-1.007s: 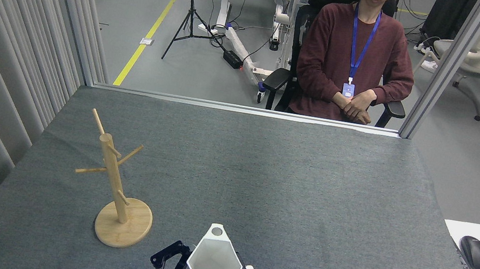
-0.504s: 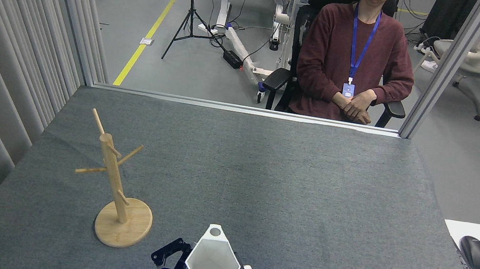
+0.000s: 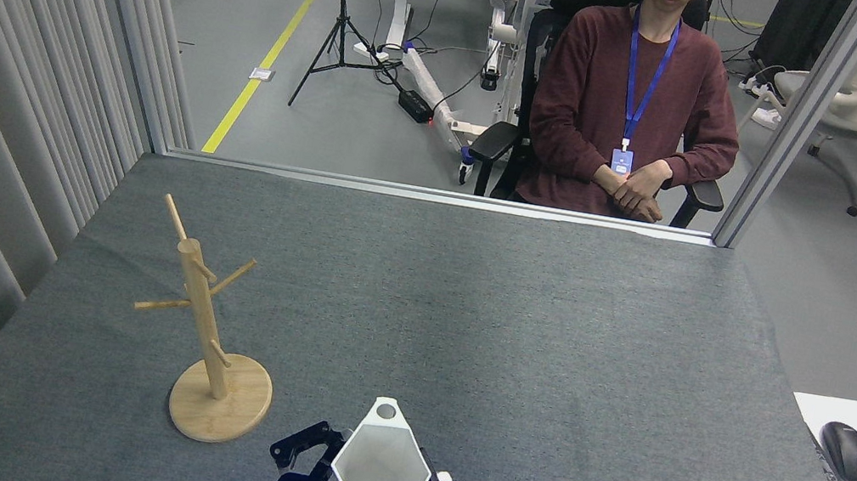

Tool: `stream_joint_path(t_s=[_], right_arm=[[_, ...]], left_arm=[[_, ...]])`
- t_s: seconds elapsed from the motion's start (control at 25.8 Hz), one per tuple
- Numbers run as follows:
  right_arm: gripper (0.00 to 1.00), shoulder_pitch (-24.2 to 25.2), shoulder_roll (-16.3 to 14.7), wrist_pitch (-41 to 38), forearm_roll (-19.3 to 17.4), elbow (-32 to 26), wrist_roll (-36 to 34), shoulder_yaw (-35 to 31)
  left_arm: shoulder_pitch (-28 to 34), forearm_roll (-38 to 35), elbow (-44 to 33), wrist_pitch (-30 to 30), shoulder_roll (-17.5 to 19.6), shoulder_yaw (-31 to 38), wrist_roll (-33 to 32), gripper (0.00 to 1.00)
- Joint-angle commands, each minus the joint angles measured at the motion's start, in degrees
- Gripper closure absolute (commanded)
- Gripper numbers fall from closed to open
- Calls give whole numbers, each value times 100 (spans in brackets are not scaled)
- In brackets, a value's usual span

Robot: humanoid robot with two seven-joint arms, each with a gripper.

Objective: Hang cup on storage rack
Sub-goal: 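Grasp the cup with the left gripper and open the right gripper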

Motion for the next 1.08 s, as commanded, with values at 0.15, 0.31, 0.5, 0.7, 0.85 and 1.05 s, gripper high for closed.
stream_joint_path(t_s=[0.15,0.31,0.5,0.7,0.85,1.05], right_arm=[[1,-1,8,104,-8,0,77,1],[0,-1,8,86,-26,0,59,1],[0,-18,34,95,-52,-8,24,-8],[0,-115,61,16,-210,-237,-20,-8],[0,-124,52,-397,-562,-386,-336,1],[0,-388,166,-2,-2328,-378,-600,-684]], left_arm=[[-3,1,5,3,0,0,97,75],[-3,1,23,11,9,0,88,74],[-3,1,5,11,44,8,88,74],[-12,-8,31,11,44,8,88,74],[-3,-8,31,73,35,0,88,74],[-3,-8,23,73,35,0,79,73]])
